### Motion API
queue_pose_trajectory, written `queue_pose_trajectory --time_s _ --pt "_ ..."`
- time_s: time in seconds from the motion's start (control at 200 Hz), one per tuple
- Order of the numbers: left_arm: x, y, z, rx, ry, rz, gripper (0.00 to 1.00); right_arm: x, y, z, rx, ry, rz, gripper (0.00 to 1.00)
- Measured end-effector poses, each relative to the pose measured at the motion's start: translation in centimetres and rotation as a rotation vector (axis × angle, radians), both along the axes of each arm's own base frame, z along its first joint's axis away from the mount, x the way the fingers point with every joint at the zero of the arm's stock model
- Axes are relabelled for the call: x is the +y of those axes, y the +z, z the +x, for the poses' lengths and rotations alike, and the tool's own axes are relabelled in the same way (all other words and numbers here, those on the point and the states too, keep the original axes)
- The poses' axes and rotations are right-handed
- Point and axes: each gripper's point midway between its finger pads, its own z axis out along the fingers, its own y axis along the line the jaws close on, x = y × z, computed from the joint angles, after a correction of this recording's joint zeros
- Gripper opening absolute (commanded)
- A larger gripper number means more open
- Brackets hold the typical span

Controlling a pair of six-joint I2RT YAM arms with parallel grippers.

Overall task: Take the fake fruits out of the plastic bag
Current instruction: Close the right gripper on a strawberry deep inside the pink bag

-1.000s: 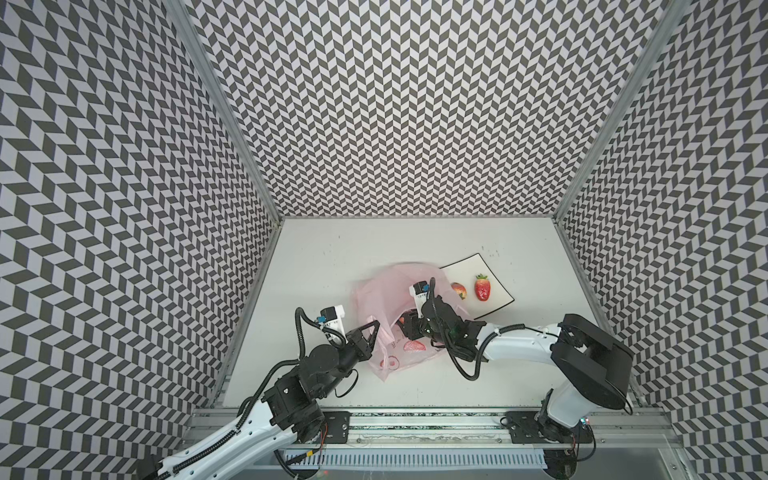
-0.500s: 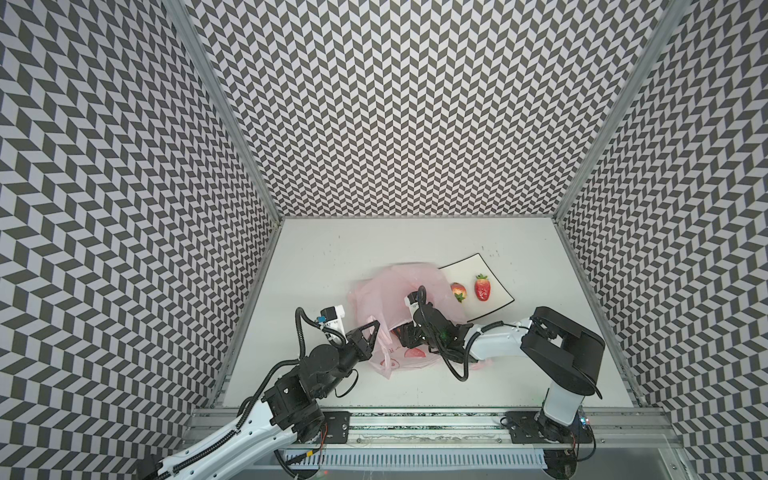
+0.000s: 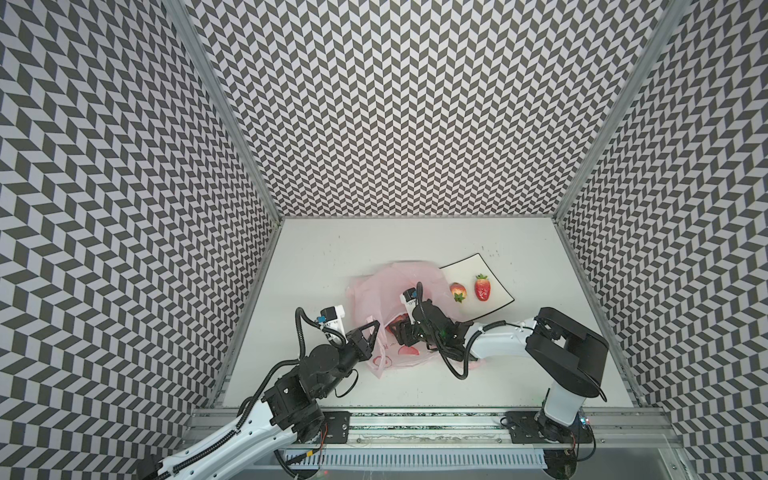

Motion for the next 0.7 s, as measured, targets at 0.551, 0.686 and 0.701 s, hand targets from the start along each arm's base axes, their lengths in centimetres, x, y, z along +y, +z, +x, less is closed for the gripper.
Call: queue_pose_trajectory --time_s 0.551,0.686,0.701 --pt "0.0 0.0 0.0 0.0 0.0 0.0 0.0 2.8 -1.7 0.8 0.013 0.062 -0.017 0.53" --pt "0.0 0.0 0.0 0.001 0.0 0.001 0.0 3.1 -1.7 0.9 0.008 0.067 -0.017 0.45" --pt "0.0 0.0 0.0 0.001 0.0 0.001 0.0 3.1 -1.7 0.9 0.008 0.068 -0.018 0.44"
